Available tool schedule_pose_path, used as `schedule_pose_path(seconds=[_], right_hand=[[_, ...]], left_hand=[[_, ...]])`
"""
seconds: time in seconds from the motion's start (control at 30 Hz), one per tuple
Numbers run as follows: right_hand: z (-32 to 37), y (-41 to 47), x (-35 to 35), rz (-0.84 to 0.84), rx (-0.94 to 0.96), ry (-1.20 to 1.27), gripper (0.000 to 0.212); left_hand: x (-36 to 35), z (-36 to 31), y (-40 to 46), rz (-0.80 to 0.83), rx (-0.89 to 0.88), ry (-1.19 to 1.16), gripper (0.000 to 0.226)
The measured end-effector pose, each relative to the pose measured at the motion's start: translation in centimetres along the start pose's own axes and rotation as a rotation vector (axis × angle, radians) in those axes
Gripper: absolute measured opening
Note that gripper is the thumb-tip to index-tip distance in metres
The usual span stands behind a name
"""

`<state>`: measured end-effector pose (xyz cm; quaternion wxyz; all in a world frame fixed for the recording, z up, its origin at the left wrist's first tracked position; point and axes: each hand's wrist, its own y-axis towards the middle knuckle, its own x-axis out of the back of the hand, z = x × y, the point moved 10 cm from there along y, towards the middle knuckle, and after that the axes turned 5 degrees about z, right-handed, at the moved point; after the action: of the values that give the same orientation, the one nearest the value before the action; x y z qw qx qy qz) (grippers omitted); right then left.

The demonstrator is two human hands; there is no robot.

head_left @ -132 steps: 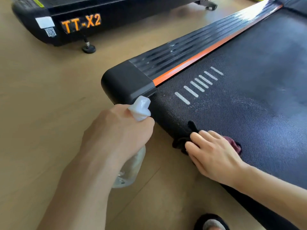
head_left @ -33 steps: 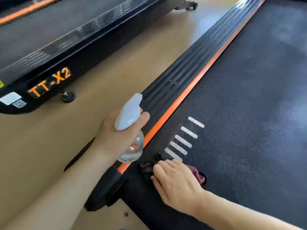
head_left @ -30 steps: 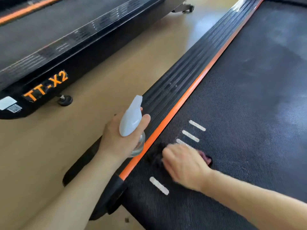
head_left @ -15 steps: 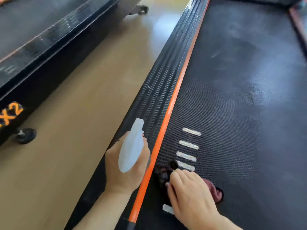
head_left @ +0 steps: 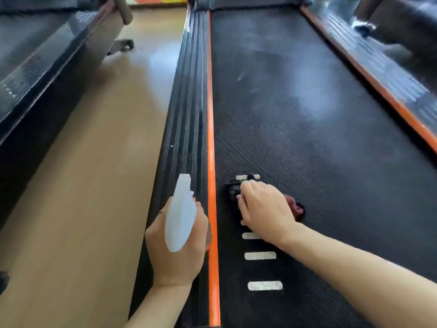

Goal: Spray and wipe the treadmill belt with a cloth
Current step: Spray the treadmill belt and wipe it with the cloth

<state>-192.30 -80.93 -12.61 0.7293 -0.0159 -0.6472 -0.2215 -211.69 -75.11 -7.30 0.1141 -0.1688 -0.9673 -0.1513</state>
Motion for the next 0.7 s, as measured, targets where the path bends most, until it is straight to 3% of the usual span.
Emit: schedule_pose_path(seconds=[0.17, 0.3, 0.37, 0.47, 0.53, 0.6, 0.7], right_hand=[[4.5, -10.5, 1.9, 0.315, 0.45, 0.072, 0.019], [4.2, -9.5, 2.0, 0.366, 0.756, -0.053, 0.024], [1.6, -4.3, 1.1, 0.278, 0.661, -0.155, 0.021], [-5.3, 3.6, 0.5, 0.12, 0.116, -0.149, 0.018], [-5.9, 3.5, 0.1, 0.075, -0.058, -0.115, 0.018], [-3.2, 0.4, 0.2, 0.082, 0.057, -0.049, 0.015], [1.5, -7.2, 1.5, 0.276, 0.313, 0.094, 0.016]], left_hand=[[0.2, 0.2, 0.2, 0.004, 0.04, 0.022, 0.02], [0.1, 0.4, 0.2, 0.03, 0.08, 0.04, 0.016], [0.2, 0.3, 0.3, 0.035, 0.076, 0.043, 0.016], [-0.4, 0.2, 0.3, 0.073, 0.087, 0.065, 0.011], [-0.7, 0.1, 0.1, 0.095, 0.117, 0.061, 0.012], [-1.0, 0.3, 0.3, 0.105, 0.149, 0.057, 0.009], [-1.1, -0.1, 0.9, 0.087, 0.165, 0.091, 0.007]])
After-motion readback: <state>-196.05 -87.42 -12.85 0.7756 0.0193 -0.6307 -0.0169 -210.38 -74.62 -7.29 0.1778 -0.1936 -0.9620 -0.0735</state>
